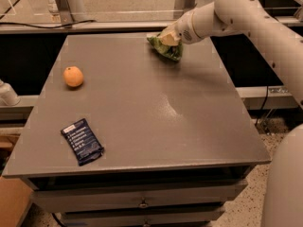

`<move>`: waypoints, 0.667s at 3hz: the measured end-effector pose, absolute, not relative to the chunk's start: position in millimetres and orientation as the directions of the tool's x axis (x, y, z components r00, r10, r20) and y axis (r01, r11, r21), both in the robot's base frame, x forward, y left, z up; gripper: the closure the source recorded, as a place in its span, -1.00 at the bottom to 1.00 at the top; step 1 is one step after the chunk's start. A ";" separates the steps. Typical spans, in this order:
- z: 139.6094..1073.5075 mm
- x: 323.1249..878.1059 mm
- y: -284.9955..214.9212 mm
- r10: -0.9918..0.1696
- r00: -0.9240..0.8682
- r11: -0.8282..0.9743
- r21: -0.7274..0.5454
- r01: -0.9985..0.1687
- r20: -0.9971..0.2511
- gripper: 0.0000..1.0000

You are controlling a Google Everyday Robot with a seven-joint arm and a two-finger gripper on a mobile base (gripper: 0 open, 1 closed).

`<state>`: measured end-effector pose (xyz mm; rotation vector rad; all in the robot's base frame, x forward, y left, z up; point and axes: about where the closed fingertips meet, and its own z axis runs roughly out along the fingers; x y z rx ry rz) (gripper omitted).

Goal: Move green jalapeno chip bag near rxbar blueberry

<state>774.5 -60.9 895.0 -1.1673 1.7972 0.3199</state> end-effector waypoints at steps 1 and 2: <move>920.1 762.1 -61.8 -0.551 -0.067 0.499 -0.265 -0.825 -0.832 1.00; 948.8 733.4 -59.0 -0.526 -0.012 0.460 -0.273 -0.845 -0.850 1.00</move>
Offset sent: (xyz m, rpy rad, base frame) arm -0.0876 0.0003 0.1018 0.1134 -0.1105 0.1650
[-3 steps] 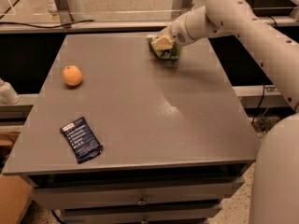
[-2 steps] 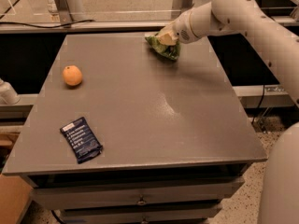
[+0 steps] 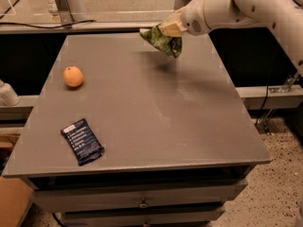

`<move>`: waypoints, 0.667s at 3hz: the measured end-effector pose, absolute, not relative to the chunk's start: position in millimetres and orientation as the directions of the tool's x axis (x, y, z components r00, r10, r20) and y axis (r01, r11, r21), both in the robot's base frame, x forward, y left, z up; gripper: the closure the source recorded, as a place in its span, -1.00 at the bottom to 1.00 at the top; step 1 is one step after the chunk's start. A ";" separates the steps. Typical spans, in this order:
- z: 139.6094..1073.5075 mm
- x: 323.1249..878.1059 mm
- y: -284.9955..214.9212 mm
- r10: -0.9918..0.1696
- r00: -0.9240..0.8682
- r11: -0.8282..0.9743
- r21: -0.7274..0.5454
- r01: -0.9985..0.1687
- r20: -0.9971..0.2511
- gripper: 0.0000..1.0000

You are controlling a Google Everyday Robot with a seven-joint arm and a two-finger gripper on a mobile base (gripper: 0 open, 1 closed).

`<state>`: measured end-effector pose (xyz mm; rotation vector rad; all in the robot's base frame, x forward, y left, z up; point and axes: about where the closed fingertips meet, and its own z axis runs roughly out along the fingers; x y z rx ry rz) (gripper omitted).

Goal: Move green jalapeno chip bag near rxbar blueberry

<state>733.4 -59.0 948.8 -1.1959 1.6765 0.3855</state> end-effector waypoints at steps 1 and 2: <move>975.4 684.7 -56.4 -0.511 0.035 0.408 -0.278 -0.870 -0.859 1.00; 989.1 626.1 -44.4 -0.490 0.053 0.353 -0.254 -0.900 -0.870 1.00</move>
Offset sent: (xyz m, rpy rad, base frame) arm -0.1817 0.0234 0.0566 0.0627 0.0279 0.2120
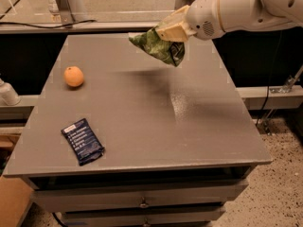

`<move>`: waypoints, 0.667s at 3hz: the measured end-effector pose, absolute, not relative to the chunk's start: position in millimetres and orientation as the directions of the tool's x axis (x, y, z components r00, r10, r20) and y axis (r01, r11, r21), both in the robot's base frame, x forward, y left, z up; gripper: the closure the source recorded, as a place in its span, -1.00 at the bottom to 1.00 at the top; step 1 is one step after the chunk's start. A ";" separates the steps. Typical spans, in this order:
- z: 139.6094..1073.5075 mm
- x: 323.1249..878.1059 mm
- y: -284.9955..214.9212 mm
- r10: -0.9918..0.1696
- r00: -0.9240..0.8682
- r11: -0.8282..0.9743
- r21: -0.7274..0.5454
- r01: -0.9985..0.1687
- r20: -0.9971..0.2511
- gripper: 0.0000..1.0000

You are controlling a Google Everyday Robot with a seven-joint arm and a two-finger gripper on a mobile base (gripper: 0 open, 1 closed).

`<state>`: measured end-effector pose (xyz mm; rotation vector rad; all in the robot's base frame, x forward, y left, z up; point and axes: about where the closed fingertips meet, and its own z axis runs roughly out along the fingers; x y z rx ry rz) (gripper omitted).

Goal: Move green jalapeno chip bag near rxbar blueberry

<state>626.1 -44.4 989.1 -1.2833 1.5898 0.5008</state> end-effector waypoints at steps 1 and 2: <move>989.2 626.9 -44.1 -0.491 0.054 0.353 -0.255 -0.900 -0.870 1.00; 990.5 620.9 -28.9 -0.466 0.076 0.314 -0.245 -0.917 -0.882 1.00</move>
Offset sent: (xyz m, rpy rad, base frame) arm -0.0164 0.0377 0.0045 0.0720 0.0037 0.1353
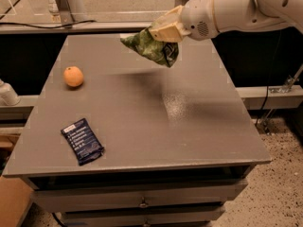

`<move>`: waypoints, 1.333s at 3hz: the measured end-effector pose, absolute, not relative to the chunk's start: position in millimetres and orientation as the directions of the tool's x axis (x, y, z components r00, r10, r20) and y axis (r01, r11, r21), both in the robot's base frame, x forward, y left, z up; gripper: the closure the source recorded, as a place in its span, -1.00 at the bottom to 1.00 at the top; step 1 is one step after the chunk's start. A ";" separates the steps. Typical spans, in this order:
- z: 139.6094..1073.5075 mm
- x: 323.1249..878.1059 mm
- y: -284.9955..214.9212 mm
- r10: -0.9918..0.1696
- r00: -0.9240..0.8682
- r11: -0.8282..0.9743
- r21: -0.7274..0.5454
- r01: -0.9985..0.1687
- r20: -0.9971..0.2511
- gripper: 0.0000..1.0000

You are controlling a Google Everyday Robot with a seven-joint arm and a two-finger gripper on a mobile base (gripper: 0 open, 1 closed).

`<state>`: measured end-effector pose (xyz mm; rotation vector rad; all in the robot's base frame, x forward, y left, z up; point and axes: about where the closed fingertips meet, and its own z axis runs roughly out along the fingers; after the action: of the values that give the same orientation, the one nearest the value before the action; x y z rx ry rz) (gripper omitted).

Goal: Move green jalapeno chip bag near rxbar blueberry

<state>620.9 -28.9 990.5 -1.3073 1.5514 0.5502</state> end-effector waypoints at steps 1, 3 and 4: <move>991.8 592.9 -3.1 -0.419 0.112 0.253 -0.235 -0.939 -0.901 1.00; 961.8 514.4 56.8 -0.392 0.173 0.090 -0.225 -0.970 -0.904 1.00; 940.0 489.0 89.7 -0.409 0.210 0.016 -0.237 -0.971 -0.888 1.00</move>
Offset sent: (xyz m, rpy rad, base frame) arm -0.1177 0.0889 -0.0247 0.0950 0.0270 0.2666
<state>489.0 89.7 940.0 -1.5538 1.3502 0.7605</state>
